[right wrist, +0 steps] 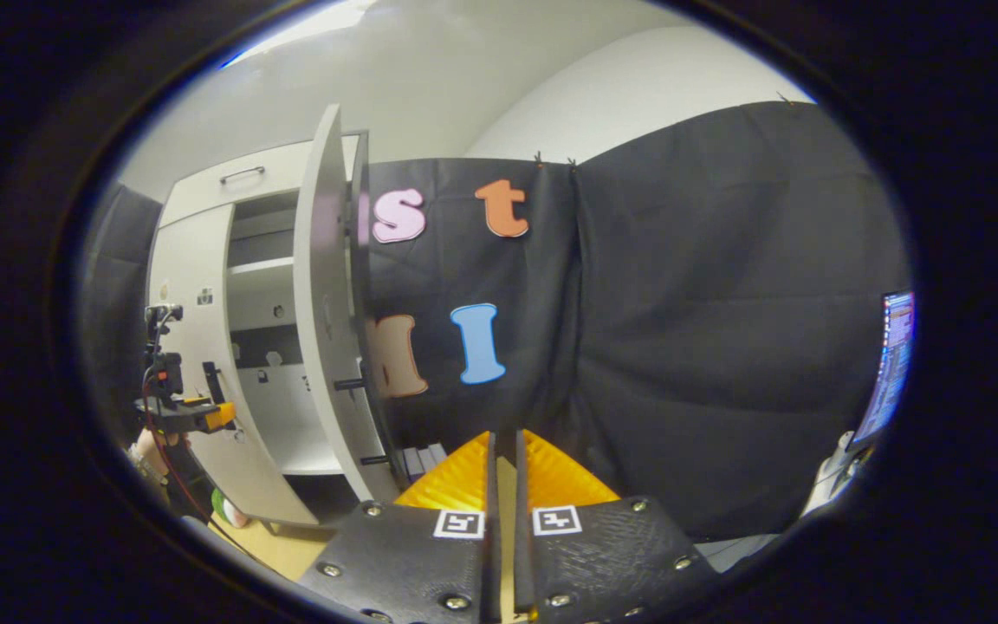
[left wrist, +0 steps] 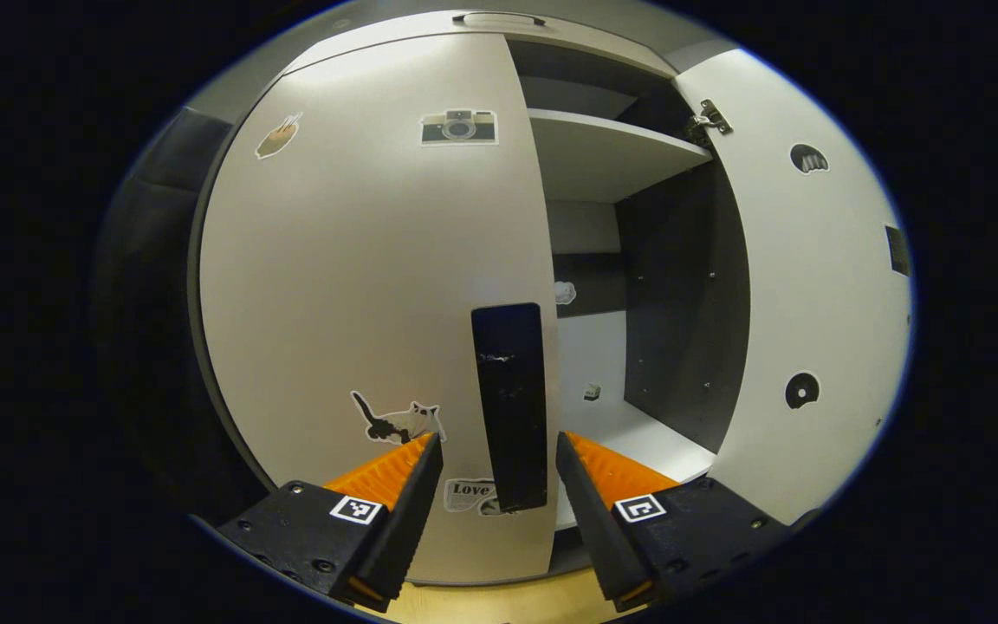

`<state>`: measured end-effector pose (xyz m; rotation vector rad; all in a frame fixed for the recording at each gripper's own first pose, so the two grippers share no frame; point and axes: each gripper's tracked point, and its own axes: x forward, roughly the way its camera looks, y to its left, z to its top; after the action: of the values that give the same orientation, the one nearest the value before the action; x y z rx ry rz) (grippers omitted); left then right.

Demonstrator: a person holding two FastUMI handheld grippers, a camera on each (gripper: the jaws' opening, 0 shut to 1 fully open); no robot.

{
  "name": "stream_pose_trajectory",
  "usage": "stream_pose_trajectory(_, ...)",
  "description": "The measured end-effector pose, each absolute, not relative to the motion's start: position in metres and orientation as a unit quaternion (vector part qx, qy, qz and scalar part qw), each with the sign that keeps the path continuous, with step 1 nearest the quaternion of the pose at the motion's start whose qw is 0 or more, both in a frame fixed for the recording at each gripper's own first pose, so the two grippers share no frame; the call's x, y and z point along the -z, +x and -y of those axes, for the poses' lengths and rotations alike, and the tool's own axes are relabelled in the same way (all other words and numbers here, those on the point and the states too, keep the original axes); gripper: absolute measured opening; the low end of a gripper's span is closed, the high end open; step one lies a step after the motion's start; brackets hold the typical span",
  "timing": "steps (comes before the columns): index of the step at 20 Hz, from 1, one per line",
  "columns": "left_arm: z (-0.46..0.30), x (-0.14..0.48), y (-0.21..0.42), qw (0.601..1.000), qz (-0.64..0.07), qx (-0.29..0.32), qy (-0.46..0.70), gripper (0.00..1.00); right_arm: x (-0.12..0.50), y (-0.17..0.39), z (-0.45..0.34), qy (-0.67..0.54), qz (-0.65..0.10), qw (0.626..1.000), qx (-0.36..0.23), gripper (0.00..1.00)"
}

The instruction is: Open the right door of the double-door shoe cabinet with the right hand, and open the left door with the left hand.

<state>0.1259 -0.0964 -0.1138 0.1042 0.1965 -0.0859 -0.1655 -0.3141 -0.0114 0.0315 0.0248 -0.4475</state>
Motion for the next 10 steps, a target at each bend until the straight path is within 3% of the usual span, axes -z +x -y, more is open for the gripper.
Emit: stream_pose_trajectory(10, 0.0930, 0.1168, 0.1343, 0.994, -0.091, 0.010, 0.055, 0.74, 0.0052, -0.1639, 0.3148, 0.017, -0.010, 0.973, 0.231, 0.06)
